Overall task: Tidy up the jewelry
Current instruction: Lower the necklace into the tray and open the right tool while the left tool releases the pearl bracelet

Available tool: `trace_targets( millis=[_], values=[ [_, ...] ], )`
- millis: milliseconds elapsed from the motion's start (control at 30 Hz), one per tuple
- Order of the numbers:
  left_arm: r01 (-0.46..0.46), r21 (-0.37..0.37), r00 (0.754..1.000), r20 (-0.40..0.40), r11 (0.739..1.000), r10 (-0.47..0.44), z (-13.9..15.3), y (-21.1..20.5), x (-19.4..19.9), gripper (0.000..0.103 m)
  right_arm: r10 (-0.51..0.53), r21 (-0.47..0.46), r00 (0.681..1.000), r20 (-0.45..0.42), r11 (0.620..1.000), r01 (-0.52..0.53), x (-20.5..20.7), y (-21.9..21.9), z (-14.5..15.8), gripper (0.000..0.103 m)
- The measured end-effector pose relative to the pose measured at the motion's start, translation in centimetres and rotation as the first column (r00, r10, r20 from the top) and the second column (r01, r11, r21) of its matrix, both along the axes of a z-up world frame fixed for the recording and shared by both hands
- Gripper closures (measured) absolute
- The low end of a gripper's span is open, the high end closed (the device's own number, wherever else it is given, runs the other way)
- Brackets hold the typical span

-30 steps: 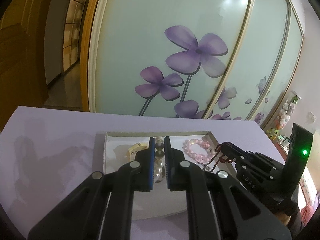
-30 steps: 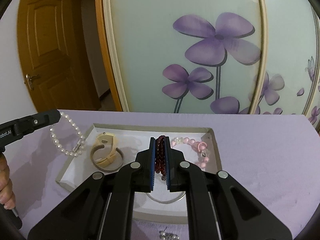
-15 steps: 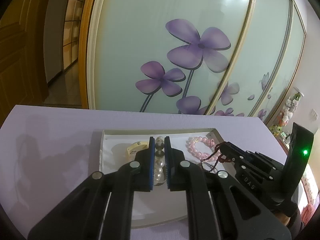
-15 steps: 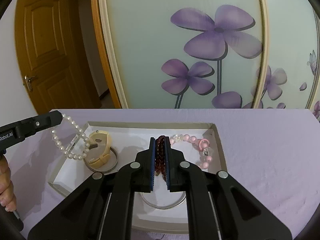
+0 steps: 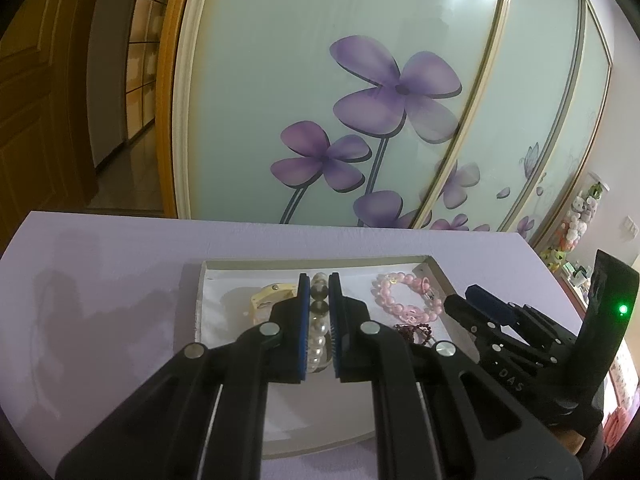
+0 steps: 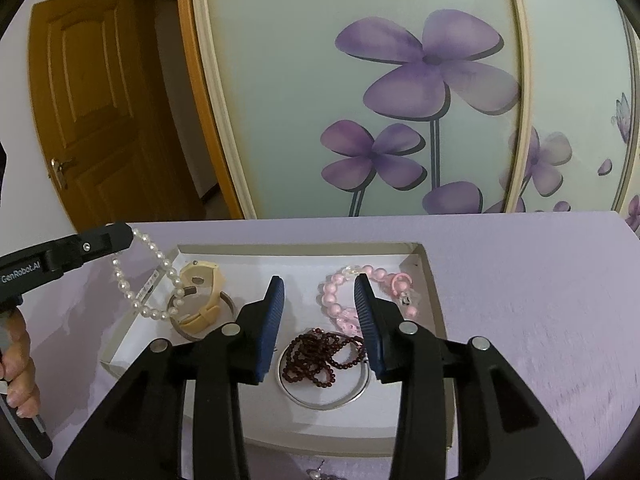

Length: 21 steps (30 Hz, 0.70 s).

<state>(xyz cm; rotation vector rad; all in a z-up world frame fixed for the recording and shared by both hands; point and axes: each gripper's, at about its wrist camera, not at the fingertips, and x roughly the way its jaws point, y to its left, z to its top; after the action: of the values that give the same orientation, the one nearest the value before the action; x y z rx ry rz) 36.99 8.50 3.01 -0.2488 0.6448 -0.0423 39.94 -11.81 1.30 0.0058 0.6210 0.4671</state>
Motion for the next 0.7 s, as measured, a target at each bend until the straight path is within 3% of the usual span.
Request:
trace_targets(
  millis=[700],
  values=[
    [0.021,-0.003,0.998,-0.052,1.000,-0.021,-2.5,-0.7,2.8,0.093,0.006,-0.019,1.000,-0.009,1.000,-0.006,-0.7,-0.4,-0.3,0.064]
  ],
)
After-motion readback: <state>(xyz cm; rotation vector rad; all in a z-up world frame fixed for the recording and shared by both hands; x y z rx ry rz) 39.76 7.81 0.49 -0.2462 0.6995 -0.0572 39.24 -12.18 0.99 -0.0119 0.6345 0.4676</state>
